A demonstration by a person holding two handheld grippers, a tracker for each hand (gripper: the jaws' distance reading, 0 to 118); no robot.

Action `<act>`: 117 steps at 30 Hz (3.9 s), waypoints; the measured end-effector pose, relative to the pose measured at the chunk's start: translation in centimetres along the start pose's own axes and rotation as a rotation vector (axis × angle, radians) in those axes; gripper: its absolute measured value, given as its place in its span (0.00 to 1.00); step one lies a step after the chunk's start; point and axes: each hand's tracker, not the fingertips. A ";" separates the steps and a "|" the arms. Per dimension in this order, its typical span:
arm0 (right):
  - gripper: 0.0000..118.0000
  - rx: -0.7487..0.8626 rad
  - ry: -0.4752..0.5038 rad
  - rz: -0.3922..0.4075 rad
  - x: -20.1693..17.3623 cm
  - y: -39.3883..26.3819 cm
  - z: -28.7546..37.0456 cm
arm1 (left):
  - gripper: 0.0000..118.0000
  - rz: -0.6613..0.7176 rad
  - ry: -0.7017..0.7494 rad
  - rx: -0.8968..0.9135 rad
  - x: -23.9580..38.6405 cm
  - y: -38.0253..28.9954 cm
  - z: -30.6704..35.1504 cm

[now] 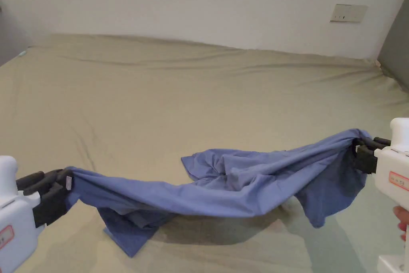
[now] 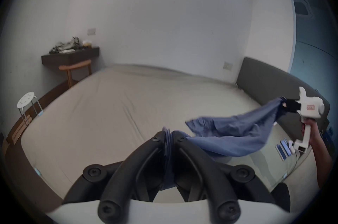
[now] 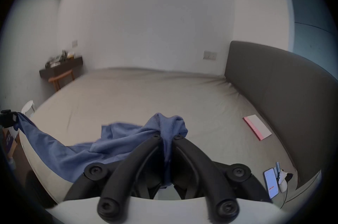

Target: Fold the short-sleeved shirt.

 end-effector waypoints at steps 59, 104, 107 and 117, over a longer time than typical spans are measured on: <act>0.06 0.377 -0.267 0.213 -1.4 25.5 -10.8 | 0.05 -0.133 0.137 0.338 -0.1 31.3 -19.7; 0.07 -0.915 0.077 0.030 -2.5 -23.7 3.8 | 0.06 0.249 -0.321 -0.658 -5.0 -18.8 -7.6; 0.55 -0.852 0.014 0.011 -1.9 -22.8 3.3 | 0.26 0.266 -0.321 -0.636 -4.6 -17.9 -7.6; 0.87 -0.156 -0.003 0.024 -3.3 -5.5 6.2 | 0.98 -0.123 0.091 -0.149 -2.2 -2.1 -5.0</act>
